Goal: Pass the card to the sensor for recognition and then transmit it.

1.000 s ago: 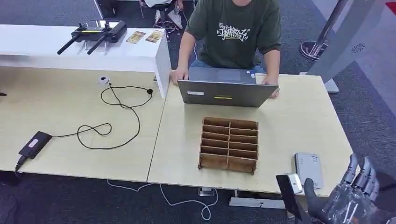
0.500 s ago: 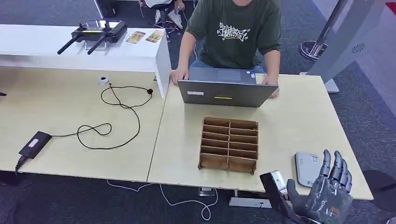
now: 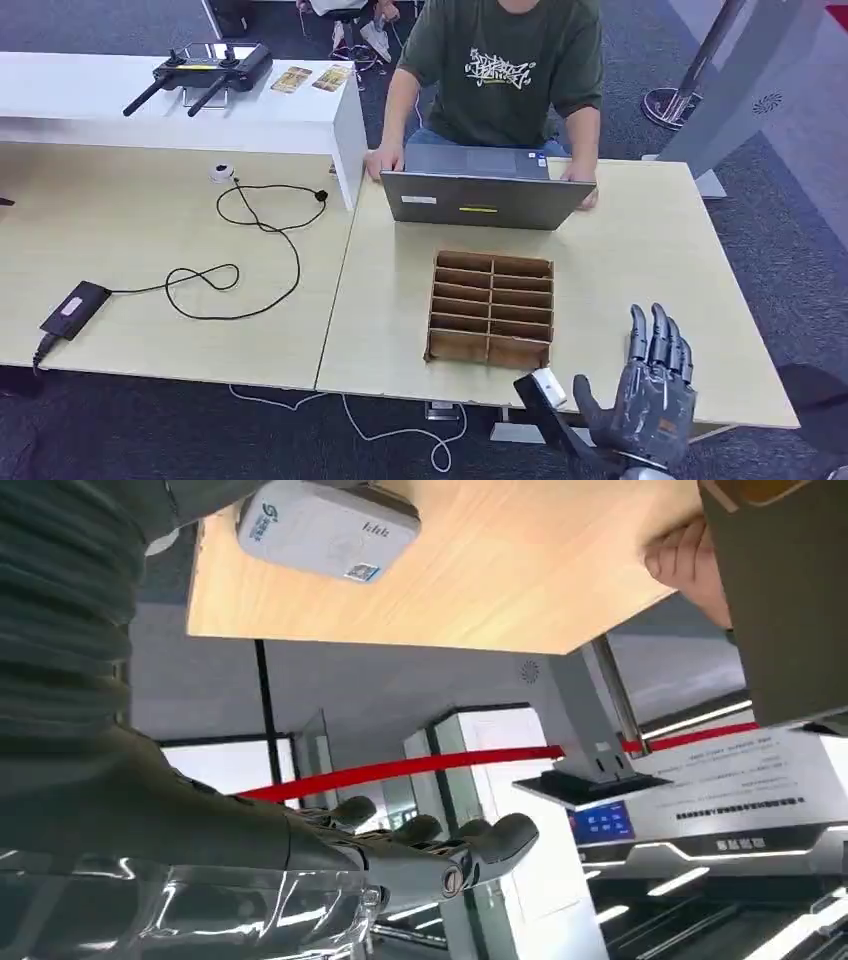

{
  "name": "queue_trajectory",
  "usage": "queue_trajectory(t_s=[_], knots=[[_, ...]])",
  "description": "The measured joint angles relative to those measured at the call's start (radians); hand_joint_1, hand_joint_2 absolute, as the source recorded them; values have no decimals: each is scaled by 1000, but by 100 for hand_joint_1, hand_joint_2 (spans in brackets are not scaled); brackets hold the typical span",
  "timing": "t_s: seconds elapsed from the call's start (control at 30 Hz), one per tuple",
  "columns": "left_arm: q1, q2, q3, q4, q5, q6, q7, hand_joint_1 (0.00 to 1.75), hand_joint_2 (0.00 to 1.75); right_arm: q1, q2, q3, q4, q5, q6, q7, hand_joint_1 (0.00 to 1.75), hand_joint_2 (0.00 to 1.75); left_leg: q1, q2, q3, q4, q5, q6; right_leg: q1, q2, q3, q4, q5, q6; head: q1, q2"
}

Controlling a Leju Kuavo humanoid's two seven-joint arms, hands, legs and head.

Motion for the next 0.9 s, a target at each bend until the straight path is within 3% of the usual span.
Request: queue_trajectory(t_s=[0.9], knots=[[-6,-3,-6,0,-18,-3,9,0,0,-52,0,41,134,-1,20,-32,0,175,0,0,0,0,0,0,0,0,0,0,0,0,0,0]])
